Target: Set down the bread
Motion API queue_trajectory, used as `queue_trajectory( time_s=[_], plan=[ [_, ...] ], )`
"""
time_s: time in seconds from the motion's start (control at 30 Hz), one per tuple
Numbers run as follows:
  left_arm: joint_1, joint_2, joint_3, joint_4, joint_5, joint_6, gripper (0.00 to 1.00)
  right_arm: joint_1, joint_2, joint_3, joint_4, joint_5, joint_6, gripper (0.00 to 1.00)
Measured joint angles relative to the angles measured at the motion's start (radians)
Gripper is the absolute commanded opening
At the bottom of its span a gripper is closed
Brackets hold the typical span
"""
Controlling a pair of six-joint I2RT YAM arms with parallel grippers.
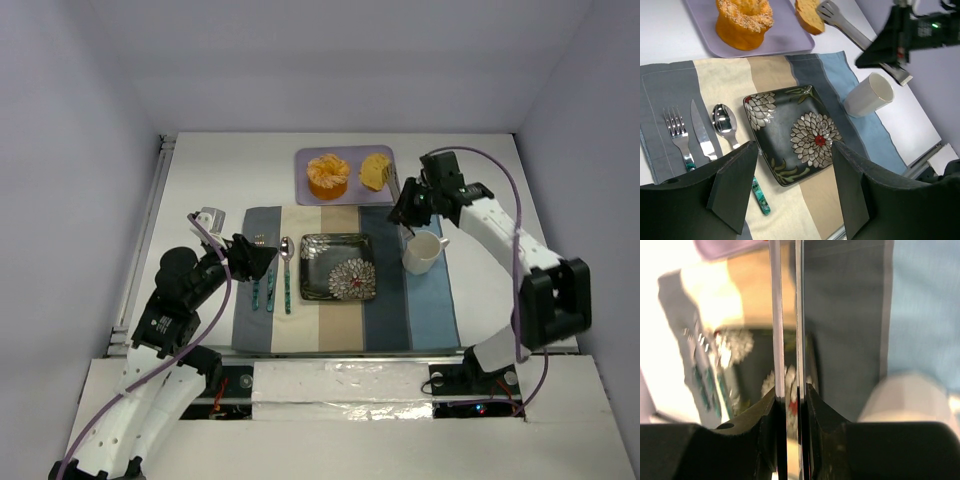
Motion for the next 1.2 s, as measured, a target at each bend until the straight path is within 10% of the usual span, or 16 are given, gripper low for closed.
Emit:
queue_trajectory(
  time_s=[0.53,0.8,1.2],
  plan=[
    [0.0,0.002,0.0,0.0,-0.017,0.001,0.57,0.505,-0.379,-0.486,0.15,-0.031,0.242,0.14],
    [0.0,0.016,-0.001,0.0,-0.019,0.001,0.57,0.56,-0.306,-0.512,0.289,0.022,0.312,0.15],
    [0.0,0.026,-0.002,0.0,-0.019,0.001,0.57,0.563,-0.305,-0.552,0.358,0.047,0.348,0.42]
  ],
)
